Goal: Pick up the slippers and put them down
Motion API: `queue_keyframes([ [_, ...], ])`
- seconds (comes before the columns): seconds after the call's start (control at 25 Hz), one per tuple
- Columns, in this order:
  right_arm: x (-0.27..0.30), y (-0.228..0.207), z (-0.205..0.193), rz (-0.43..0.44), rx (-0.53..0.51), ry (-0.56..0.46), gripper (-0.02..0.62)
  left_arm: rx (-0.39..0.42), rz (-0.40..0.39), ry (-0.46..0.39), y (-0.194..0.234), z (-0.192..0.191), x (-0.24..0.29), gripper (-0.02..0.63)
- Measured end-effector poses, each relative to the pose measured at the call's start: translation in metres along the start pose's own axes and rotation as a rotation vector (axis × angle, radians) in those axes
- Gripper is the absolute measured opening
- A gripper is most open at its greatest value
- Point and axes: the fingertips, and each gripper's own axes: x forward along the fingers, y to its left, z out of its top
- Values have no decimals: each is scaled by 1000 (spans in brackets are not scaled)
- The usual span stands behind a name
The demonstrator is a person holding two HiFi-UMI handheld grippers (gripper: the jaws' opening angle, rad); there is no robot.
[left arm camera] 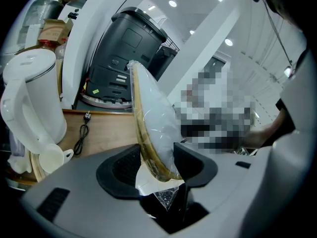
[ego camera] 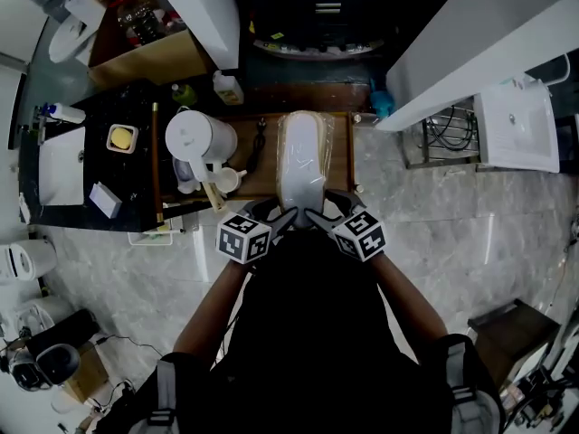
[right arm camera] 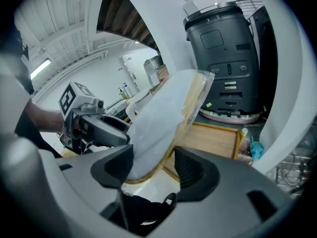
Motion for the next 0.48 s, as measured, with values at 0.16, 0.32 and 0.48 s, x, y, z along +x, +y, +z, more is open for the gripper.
queue_keyframes([
  [0.16,3,-3,-5,0,10,20,264,-3,-6,14,3,-2,5,212],
  [0.32,7,-8,-7,-3,21,19,264,-6,-9,27,7,-4,10,212],
  [0.48,10,-15,-11,-6,34,30,264,-9,-17,38,10,-4,17,212],
])
